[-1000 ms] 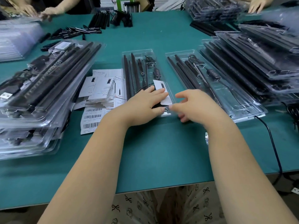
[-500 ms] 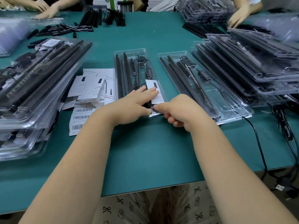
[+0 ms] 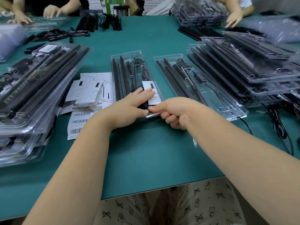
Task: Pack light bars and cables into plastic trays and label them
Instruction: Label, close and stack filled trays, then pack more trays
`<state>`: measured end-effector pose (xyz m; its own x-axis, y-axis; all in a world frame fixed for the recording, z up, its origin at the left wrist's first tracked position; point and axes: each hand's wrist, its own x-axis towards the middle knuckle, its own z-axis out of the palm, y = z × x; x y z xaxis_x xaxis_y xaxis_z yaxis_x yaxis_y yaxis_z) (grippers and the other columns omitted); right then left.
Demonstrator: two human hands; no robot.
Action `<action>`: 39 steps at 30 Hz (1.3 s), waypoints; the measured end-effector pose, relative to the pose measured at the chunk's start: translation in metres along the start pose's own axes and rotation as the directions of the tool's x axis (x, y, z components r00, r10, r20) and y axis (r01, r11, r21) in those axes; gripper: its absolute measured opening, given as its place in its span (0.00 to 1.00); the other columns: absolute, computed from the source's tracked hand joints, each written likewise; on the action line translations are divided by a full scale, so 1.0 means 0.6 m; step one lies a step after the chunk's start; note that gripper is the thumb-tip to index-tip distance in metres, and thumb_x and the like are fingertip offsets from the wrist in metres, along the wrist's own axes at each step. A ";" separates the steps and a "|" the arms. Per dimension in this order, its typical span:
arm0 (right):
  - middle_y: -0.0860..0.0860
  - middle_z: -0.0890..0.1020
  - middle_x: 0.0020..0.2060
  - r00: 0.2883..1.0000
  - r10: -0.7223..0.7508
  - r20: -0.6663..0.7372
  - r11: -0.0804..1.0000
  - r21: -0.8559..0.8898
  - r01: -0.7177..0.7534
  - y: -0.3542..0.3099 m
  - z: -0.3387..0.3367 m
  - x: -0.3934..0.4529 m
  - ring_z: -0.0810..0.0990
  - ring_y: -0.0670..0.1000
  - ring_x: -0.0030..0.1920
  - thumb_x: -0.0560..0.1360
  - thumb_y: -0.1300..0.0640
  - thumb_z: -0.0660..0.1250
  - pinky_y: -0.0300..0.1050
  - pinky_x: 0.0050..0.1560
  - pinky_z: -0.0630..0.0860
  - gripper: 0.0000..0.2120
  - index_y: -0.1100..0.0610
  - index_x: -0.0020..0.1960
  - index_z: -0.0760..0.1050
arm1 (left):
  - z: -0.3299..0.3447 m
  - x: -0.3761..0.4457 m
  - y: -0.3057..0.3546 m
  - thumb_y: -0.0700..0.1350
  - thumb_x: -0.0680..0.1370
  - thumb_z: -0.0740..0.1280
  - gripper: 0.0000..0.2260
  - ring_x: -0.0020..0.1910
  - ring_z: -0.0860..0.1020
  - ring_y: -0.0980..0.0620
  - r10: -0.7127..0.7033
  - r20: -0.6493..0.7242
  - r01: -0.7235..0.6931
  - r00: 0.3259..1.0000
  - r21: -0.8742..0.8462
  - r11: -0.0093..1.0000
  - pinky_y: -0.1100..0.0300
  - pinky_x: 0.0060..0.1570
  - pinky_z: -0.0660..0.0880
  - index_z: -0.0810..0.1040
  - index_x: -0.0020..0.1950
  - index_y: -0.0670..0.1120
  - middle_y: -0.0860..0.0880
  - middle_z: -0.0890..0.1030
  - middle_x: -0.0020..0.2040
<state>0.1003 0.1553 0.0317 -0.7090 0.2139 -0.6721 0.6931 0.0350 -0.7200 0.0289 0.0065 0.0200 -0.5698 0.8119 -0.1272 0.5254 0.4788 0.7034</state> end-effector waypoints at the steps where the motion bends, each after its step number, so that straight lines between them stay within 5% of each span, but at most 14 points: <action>1: 0.45 0.63 0.17 1.000 -0.001 -0.007 1.000 0.019 0.001 0.000 0.000 0.001 0.56 0.42 0.15 0.73 0.50 0.71 0.33 0.15 0.52 0.12 0.54 0.35 0.72 | 0.000 -0.001 0.000 0.38 0.80 0.61 0.28 0.71 0.45 0.71 0.002 -0.010 -0.002 1.000 -0.008 1.000 0.73 0.65 0.41 0.57 0.77 0.55 0.67 0.53 0.73; 6: 0.45 0.62 0.17 0.999 -0.033 -0.043 0.992 0.123 0.038 0.006 -0.004 0.000 0.56 0.43 0.15 0.72 0.54 0.71 0.33 0.15 0.53 0.11 0.53 0.37 0.70 | 0.006 0.002 0.003 0.39 0.80 0.62 0.27 0.62 0.46 0.78 0.020 -0.064 -0.021 0.998 -0.021 1.000 0.80 0.59 0.42 0.58 0.76 0.56 0.79 0.49 0.57; 11: 0.45 0.61 0.17 0.996 -0.073 -0.056 0.978 0.191 0.083 0.011 -0.006 -0.002 0.55 0.43 0.16 0.73 0.57 0.70 0.33 0.16 0.53 0.10 0.54 0.37 0.70 | 0.013 0.001 0.005 0.39 0.79 0.63 0.27 0.73 0.49 0.68 0.041 -0.146 -0.049 0.988 -0.047 0.998 0.69 0.68 0.45 0.62 0.76 0.55 0.65 0.57 0.75; 17: 0.46 0.63 0.20 0.997 -0.082 0.002 0.967 0.244 0.079 0.014 -0.013 -0.002 0.56 0.43 0.17 0.75 0.57 0.66 0.32 0.16 0.53 0.04 0.54 0.43 0.71 | 0.018 0.008 0.008 0.35 0.77 0.60 0.24 0.73 0.58 0.62 0.055 -0.315 -0.047 0.947 0.031 0.998 0.65 0.71 0.51 0.71 0.71 0.53 0.59 0.67 0.72; 23: 0.45 0.62 0.18 0.994 -0.110 -0.012 0.979 0.174 0.110 0.022 -0.007 -0.004 0.56 0.42 0.16 0.77 0.58 0.64 0.32 0.16 0.52 0.11 0.58 0.37 0.71 | 0.019 0.008 0.003 0.35 0.76 0.60 0.24 0.72 0.58 0.65 0.046 -0.298 -0.020 0.954 0.087 0.996 0.71 0.65 0.51 0.72 0.69 0.54 0.62 0.68 0.71; 29: 0.45 0.62 0.16 0.985 -0.149 -0.086 0.944 0.284 0.168 0.025 0.008 -0.005 0.56 0.43 0.15 0.77 0.60 0.63 0.32 0.17 0.52 0.12 0.59 0.35 0.70 | 0.015 0.003 0.005 0.38 0.76 0.63 0.24 0.73 0.57 0.64 0.082 -0.289 -0.041 0.954 0.146 0.988 0.71 0.65 0.51 0.71 0.70 0.55 0.61 0.67 0.71; 33: 0.45 0.62 0.16 0.968 -0.218 -0.126 0.960 0.153 0.236 0.032 0.015 -0.005 0.56 0.44 0.16 0.75 0.60 0.65 0.32 0.18 0.52 0.16 0.55 0.31 0.64 | 0.007 -0.003 -0.004 0.39 0.77 0.64 0.25 0.71 0.54 0.70 0.068 -0.198 -0.050 0.978 0.093 0.994 0.75 0.63 0.50 0.69 0.71 0.57 0.67 0.63 0.69; 39: 0.44 0.61 0.18 0.991 -0.121 0.060 0.958 0.268 0.101 0.026 0.005 -0.016 0.55 0.41 0.15 0.77 0.57 0.63 0.31 0.17 0.50 0.15 0.54 0.33 0.64 | -0.009 -0.009 -0.006 0.40 0.77 0.66 0.25 0.68 0.57 0.74 0.081 -0.135 -0.084 0.988 -0.024 0.996 0.68 0.68 0.53 0.69 0.69 0.62 0.62 0.63 0.72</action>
<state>0.1174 0.1509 0.0266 -0.7942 0.1495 -0.5889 0.5573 -0.2068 -0.8041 0.0266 -0.0011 0.0219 -0.6054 0.7955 0.0251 0.5564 0.4005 0.7280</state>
